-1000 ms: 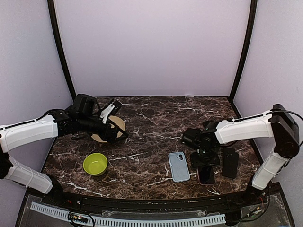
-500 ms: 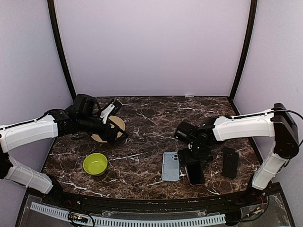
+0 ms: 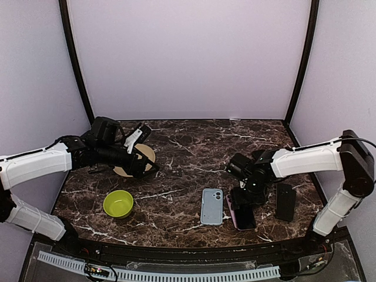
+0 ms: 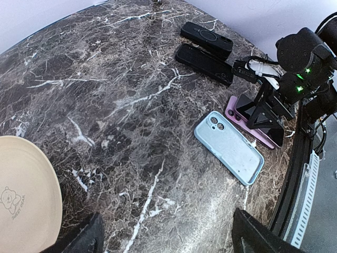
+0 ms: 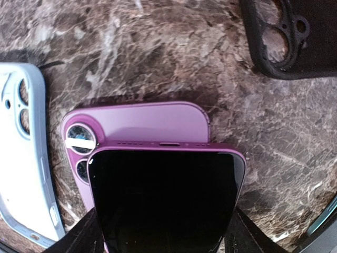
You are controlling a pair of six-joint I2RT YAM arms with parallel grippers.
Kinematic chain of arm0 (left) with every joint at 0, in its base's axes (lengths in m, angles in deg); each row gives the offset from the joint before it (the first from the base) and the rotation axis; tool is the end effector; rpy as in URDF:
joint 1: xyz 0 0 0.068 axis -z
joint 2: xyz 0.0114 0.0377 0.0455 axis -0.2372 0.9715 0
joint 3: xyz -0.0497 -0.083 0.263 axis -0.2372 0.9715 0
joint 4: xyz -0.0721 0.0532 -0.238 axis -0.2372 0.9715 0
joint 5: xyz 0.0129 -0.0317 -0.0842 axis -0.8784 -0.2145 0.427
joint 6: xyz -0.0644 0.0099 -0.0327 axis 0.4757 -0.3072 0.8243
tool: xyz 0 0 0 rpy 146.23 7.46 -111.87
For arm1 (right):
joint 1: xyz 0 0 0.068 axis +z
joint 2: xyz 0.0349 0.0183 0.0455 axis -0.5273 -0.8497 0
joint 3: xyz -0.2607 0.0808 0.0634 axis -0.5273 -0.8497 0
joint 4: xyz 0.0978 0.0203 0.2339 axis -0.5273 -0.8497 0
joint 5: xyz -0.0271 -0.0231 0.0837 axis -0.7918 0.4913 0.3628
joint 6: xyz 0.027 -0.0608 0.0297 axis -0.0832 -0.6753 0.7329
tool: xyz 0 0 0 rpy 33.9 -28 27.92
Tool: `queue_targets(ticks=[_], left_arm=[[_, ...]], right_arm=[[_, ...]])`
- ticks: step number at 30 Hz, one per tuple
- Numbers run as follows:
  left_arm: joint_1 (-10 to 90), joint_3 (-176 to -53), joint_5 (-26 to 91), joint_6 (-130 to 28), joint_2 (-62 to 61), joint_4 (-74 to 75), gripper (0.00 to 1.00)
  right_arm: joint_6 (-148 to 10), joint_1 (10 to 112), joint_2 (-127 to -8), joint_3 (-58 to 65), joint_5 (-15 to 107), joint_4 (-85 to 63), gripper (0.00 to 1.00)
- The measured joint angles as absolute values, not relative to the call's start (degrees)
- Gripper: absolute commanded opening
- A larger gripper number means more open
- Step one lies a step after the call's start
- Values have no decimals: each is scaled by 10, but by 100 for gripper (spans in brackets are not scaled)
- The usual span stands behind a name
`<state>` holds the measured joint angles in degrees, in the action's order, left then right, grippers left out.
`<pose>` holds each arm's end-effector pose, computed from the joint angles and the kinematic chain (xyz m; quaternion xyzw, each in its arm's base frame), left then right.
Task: Put the phone into the phone case
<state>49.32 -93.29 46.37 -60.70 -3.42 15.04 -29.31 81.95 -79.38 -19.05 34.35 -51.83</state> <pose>0.2209 -0.1862 0.2707 0.3401 0.8005 -0.3076 0.3860 0.1788 0.2079 0.1458 -0.0286 0.9963 0.0332 0.0737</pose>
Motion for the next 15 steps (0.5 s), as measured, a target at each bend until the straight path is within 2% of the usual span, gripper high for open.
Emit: queue_targets(ticks=[12,15], left_arm=[[493,-933,464,-607,-34,150,84],[493,-933,464,-609,-32,150,82]], right_arm=[[-304,810,-759,-211,338,-513,39],[-306,810,-733,-210,312,-524,36]])
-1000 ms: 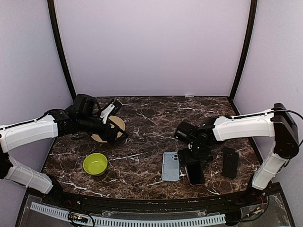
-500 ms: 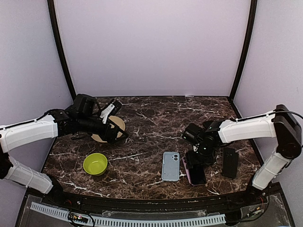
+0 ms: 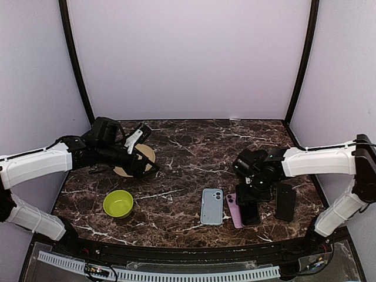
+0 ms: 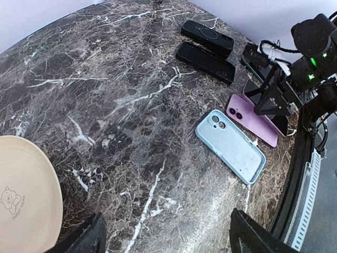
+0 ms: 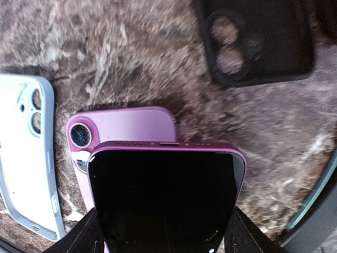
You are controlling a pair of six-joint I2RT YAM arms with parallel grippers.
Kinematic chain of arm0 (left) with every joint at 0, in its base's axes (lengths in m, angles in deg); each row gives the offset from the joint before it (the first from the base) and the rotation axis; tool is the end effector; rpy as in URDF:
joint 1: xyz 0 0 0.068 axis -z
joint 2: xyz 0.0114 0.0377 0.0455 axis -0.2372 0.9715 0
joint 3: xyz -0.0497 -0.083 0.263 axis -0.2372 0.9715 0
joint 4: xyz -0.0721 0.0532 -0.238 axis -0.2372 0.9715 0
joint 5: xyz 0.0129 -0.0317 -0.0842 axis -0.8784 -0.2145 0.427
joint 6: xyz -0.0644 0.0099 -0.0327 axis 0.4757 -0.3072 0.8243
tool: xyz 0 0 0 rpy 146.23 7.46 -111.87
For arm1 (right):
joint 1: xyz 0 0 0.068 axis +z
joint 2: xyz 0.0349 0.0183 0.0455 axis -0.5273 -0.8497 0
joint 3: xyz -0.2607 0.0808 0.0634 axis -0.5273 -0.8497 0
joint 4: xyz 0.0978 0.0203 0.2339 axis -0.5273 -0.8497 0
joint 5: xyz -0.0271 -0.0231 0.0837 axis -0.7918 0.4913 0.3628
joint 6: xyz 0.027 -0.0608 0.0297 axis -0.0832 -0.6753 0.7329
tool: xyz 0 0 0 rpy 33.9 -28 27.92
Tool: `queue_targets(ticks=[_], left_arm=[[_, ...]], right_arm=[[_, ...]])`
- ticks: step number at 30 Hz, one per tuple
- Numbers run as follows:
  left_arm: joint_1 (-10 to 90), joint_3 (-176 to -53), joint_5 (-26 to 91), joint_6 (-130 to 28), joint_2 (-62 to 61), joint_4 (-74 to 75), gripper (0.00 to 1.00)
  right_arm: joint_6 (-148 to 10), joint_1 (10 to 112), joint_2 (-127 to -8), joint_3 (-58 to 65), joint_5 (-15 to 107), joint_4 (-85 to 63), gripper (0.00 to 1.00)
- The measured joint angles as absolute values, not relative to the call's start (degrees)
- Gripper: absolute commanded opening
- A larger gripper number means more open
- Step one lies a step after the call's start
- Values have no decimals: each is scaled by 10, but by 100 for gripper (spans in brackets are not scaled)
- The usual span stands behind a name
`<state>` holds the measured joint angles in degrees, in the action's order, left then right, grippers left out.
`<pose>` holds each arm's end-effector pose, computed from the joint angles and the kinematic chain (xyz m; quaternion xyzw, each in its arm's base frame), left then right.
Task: Put the phone into the phone case
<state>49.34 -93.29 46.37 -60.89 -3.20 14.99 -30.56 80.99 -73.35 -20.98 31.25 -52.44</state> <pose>0.2213 -0.1867 0.2698 0.3416 0.8006 -0.3067 0.3852 0.1759 0.1925 0.1636 -0.0272 0.9924 0.0357 0.1145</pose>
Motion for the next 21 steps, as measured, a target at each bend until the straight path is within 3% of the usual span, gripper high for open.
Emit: queue_targets(ticks=[5,10,17,21], left_arm=[[520,-934,434,-601,-27,155,77],[613,-957,380,-567,15,160,69],[707,-1098,362,-509,217,192,66],[724,-1165,364,-498,302,209,68]], right_arm=[[-305,815,-677,-191,248,-544,31],[-306,851,-652,-142,184,-529,31],[-337,863,-588,-181,284,-394,32],[-359,863,-533,-200,301,-387,31]])
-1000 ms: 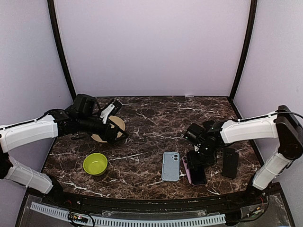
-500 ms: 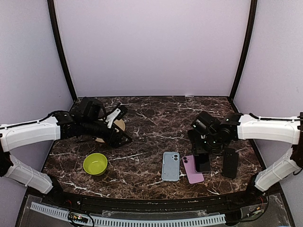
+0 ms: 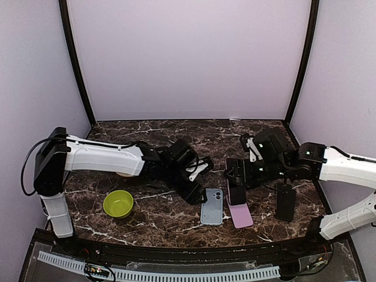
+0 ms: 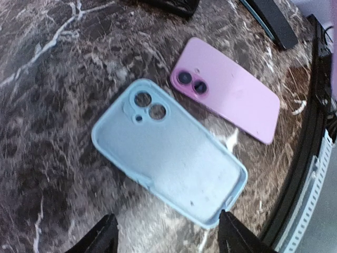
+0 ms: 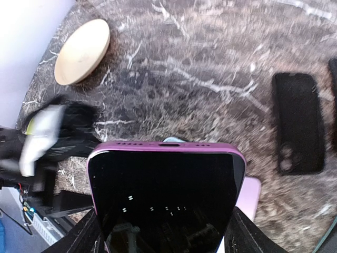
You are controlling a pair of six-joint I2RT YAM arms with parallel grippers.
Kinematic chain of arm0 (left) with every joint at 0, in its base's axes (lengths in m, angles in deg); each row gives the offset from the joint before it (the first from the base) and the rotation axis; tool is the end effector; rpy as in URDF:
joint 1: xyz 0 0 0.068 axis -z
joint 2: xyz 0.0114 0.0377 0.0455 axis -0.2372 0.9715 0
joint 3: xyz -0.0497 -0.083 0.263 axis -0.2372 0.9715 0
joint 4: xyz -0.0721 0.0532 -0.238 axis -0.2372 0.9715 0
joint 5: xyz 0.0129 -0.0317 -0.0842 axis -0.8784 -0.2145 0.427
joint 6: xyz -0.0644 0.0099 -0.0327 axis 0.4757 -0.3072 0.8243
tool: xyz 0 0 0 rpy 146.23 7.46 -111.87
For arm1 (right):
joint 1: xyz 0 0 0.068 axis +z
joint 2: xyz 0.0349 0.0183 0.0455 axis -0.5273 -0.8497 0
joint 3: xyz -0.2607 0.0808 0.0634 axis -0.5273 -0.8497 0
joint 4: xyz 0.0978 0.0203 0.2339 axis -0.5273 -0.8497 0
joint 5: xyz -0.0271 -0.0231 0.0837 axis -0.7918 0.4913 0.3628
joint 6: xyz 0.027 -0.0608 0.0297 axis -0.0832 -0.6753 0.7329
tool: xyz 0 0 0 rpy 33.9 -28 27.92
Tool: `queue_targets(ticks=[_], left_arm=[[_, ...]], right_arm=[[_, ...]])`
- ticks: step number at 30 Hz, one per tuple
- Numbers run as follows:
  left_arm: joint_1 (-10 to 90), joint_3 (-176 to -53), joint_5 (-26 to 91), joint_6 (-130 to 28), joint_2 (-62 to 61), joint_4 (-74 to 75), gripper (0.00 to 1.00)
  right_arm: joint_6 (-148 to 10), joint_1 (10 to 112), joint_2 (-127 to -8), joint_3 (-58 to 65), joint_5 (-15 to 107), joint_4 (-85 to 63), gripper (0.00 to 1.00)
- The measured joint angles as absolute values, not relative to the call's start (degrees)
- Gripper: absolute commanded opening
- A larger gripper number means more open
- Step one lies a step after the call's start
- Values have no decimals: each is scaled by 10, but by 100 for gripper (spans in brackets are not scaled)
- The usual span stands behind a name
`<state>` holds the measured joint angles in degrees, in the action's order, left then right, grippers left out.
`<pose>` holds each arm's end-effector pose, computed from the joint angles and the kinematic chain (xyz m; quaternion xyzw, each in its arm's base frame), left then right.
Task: Put the phone into the phone case
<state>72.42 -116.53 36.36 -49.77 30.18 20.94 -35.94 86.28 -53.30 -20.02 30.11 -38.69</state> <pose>0.2038 -0.3597 0.2007 0.4002 0.8448 -0.2788 0.2201 0.1553 0.2029 0.2690 -0.0883 0.9120 0.2464 0.3159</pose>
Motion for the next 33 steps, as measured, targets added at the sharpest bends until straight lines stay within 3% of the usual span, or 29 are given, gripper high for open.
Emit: queue_targets(ticks=[4,8,18,22,24,25,27,30,33], left_arm=[[723,-1312,341,-527,410,250,73],[710,-1433,330,-570,491,264,67],[648,-1435,413,-707,533,299,63],[666,-1422,444,-742,533,299,52],[675,-1411,446,-753,533,298,40],[678,-1407,442,-756,533,295,27],[678,-1403,439,-759,533,291,11],[678,-1388,425,-748,533,295,1],[682,-1369,397,-716,520,276,0]], right_arm=[[-391,849,-498,-213,289,-395,31],[-419,837,-498,-219,292,-412,31],[-433,833,-498,-219,282,-414,29],[-433,832,-515,-219,276,-415,29],[-433,832,-521,-219,274,-417,29],[-433,832,-522,-219,274,-419,28],[-432,832,-522,-219,270,-421,28],[-432,832,-522,-219,263,-422,26],[-431,832,-522,-219,259,-421,24]])
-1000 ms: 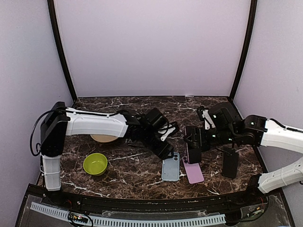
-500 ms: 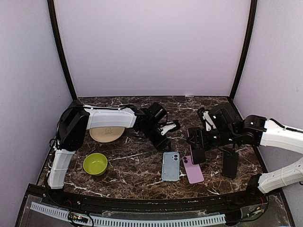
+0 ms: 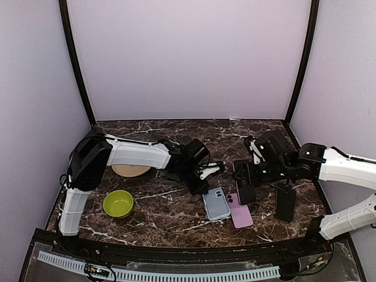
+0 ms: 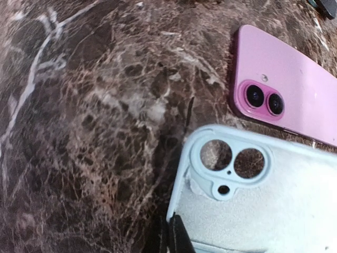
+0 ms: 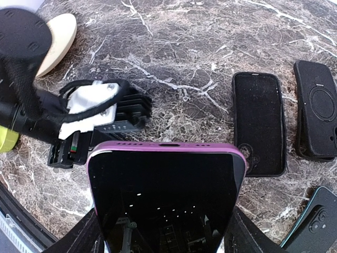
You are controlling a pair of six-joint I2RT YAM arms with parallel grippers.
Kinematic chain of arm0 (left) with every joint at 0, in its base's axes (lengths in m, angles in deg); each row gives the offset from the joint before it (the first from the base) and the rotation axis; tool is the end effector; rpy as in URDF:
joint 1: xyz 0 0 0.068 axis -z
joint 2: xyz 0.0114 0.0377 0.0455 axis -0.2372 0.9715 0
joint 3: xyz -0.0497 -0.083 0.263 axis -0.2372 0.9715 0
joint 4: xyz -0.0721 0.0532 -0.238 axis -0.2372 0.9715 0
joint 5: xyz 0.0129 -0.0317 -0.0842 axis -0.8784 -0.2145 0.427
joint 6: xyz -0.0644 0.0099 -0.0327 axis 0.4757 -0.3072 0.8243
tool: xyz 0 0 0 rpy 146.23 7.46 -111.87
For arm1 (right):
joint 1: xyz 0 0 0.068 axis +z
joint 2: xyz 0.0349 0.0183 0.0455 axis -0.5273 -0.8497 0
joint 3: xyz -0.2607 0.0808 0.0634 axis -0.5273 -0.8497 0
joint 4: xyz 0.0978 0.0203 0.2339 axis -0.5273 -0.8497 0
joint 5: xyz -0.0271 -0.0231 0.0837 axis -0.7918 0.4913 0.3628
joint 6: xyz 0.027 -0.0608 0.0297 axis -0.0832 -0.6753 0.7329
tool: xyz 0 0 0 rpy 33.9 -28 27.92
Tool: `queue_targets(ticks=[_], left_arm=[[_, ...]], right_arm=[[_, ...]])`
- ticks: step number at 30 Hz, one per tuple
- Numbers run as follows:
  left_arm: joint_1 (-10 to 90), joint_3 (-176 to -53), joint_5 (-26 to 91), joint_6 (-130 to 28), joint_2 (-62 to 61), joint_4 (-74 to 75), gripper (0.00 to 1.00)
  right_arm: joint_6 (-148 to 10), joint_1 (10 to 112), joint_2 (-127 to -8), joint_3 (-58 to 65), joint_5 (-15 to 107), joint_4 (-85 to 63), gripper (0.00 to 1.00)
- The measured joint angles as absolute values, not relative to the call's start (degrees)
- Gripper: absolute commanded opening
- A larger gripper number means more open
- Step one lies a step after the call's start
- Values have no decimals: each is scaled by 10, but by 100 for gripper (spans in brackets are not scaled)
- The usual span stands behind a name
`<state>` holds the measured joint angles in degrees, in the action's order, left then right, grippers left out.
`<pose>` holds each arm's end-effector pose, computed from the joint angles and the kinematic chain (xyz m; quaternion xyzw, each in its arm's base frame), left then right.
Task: Put the phone into the phone case
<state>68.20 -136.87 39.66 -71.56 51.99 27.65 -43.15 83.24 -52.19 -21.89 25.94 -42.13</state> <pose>0.2701 -0.4061 0.1382 0.5350 0.7892 -0.2234 0.2026 0.1615 0.1820 0.2573 -0.1126 0.9206 0.1680 0.3340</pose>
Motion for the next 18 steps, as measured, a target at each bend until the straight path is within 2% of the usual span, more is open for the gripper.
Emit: queue_targets(ticks=[3,8,10,12,13,14,16,18], left_arm=[[696,-1326,338,-666,491,253,0],[724,-1250,229,-567,441,229,0],[735,-1225,185,-538,424,226,3],[743,-1214,156,-524,417,225,14],[747,-1211,143,-520,416,224,26],[749,-1210,135,-518,415,222,32],[751,-1207,115,-511,414,222,57],[750,-1204,105,-509,406,225,67]], right_arm=[[-423,836,-522,-220,259,-413,20],[-395,877,-540,-232,233,-369,20],[-392,900,-553,-233,229,-358,20],[-392,913,-576,-233,227,-340,20],[-394,917,-589,-233,227,-331,20],[-395,920,-601,-233,227,-324,20],[-400,926,-627,-231,228,-315,20],[-403,931,-652,-225,227,-313,19]])
